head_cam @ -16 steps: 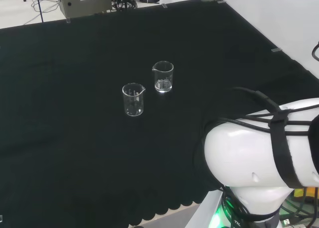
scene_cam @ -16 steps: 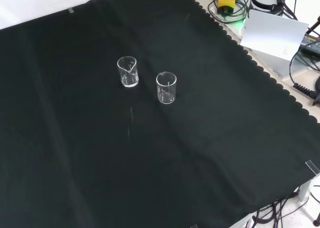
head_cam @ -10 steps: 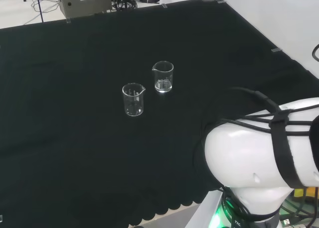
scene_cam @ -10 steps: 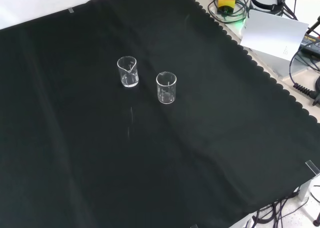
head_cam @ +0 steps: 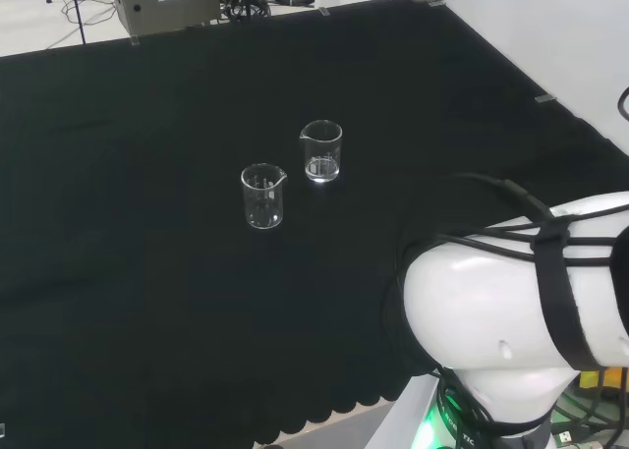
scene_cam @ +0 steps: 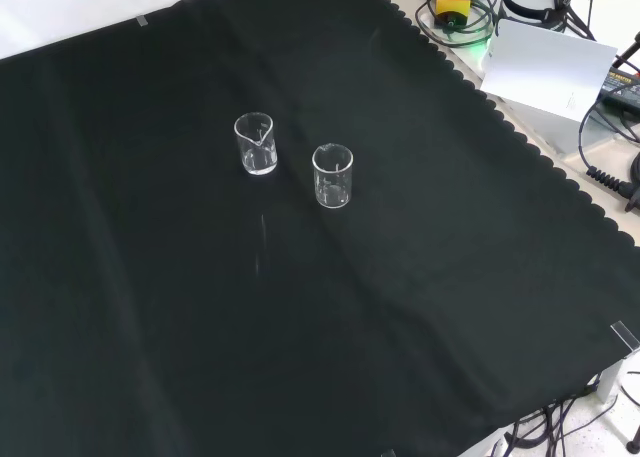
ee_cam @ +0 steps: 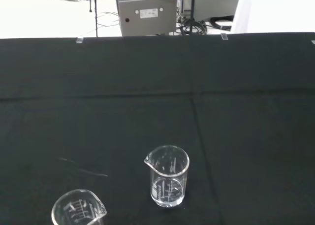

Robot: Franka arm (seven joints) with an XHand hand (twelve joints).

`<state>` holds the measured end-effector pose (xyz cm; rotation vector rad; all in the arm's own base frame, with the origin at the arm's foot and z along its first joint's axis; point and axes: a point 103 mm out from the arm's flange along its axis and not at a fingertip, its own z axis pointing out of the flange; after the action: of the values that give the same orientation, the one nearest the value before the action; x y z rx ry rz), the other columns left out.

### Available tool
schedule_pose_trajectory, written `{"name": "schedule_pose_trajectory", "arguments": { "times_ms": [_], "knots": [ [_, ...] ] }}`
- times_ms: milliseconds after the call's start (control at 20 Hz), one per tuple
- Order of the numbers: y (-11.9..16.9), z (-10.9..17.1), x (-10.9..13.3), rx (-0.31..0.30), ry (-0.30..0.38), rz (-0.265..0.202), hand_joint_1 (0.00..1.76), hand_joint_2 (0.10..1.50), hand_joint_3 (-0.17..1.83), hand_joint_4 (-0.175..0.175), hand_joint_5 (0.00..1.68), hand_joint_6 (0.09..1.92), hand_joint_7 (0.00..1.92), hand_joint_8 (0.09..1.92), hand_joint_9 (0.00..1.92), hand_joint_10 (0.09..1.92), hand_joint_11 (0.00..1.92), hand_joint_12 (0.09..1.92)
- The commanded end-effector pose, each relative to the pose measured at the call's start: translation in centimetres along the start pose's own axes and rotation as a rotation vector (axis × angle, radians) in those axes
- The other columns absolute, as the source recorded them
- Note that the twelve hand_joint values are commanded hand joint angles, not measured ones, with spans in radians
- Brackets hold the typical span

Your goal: Pick up the beaker on the right.

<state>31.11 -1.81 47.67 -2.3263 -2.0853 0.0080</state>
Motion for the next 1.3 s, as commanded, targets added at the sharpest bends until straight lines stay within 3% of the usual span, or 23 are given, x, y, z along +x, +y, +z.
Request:
{"name": "schedule_pose_trajectory", "arguments": {
  "times_ms": [50, 250, 750, 1050, 1300],
  "knots": [
    [1.2, 2.4, 1.2, 0.035, -0.023, 0.022, 0.0, 1.23, 0.39, 0.006, 0.33, 0.09, 0.04, 0.51, 0.18, 0.61, 0.01, 1.37],
    [2.9, 4.2, 1.3, 0.052, -0.009, 0.029, 0.0, 1.23, 0.38, 0.006, 0.33, 0.09, 0.05, 0.51, 0.19, 0.61, 0.01, 1.37],
    [9.9, 9.6, -3.1, 0.086, 0.047, 0.021, 0.07, 1.21, 0.33, 0.003, 0.32, 0.09, 0.07, 0.5, 0.21, 0.62, 0.02, 1.38],
    [12.4, 13.5, -4.5, 0.123, 0.099, 0.003, 0.26, 1.12, 0.29, -0.001, 0.31, 0.09, 0.12, 0.52, 0.27, 0.64, 0.02, 1.39],
    [14.2, 16.8, -4.2, 0.161, 0.118, -0.015, 0.44, 1.03, 0.26, -0.006, 0.3, 0.09, 0.13, 0.54, 0.29, 0.65, 0.03, 1.39]
  ]
}}
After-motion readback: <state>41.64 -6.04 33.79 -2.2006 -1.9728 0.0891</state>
